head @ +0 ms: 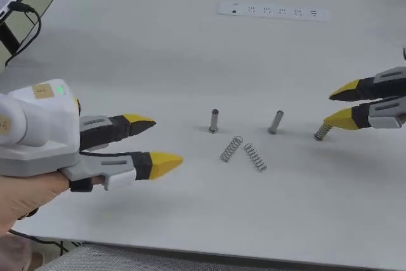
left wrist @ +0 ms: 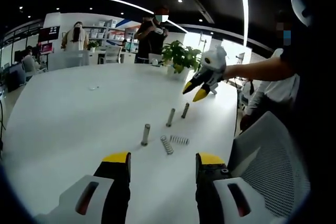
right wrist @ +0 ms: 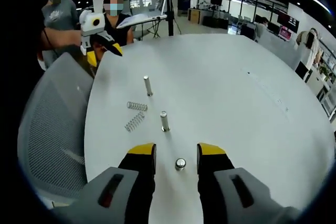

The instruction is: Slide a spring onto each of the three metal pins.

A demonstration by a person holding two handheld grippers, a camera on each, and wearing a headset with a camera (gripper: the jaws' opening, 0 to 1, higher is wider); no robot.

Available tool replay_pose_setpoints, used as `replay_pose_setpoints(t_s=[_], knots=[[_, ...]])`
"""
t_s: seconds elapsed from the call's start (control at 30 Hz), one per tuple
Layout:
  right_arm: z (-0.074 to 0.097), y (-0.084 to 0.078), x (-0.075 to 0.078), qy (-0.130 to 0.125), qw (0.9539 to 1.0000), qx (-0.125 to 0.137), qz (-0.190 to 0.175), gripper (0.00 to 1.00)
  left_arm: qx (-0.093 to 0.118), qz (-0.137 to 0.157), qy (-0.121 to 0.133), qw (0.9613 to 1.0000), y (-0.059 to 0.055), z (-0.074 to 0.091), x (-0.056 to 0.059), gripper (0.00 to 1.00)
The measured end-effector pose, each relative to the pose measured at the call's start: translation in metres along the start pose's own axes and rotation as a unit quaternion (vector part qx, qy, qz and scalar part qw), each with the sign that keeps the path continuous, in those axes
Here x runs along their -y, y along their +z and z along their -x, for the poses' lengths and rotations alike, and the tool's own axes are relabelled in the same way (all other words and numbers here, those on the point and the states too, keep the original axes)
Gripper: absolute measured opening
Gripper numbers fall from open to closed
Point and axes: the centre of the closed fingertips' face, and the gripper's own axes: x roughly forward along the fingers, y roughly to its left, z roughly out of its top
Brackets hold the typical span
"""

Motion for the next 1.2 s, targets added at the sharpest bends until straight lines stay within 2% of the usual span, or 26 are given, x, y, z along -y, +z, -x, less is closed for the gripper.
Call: replay_pose_setpoints(t_s=[0.2, 0.3, 0.4, 0.6, 0.83, 1.2], knots=[[0.01, 0.006, -0.007, -0.019, 0.9992, 0.035, 0.001, 0.35, 0.006, -0.002, 0.002, 1.0, 0.006, -0.001, 0.001, 0.45], [0.017, 0.015, -0.01, -0.03, 0.9973, 0.066, -0.004, 0.35, 0.011, -0.001, 0.003, 0.9999, 0.009, -0.001, 0.001, 0.45], [0.023, 0.021, -0.012, -0.039, 0.9955, 0.086, -0.009, 0.36, 0.015, -0.004, 0.005, 0.9999, 0.011, -0.001, 0.0, 0.47], [0.033, 0.029, -0.022, -0.036, 0.9921, 0.118, -0.022, 0.39, 0.018, -0.006, 0.008, 0.9998, 0.016, 0.001, -0.002, 0.49], [0.042, 0.02, -0.029, -0.045, 0.9893, 0.133, -0.038, 0.4, 0.031, -0.018, 0.007, 0.9993, 0.028, 0.003, -0.002, 0.51], [0.061, 0.008, -0.036, -0.068, 0.9835, 0.156, -0.062, 0.39, 0.034, -0.031, 0.008, 0.9989, 0.035, 0.003, 0.0, 0.51]])
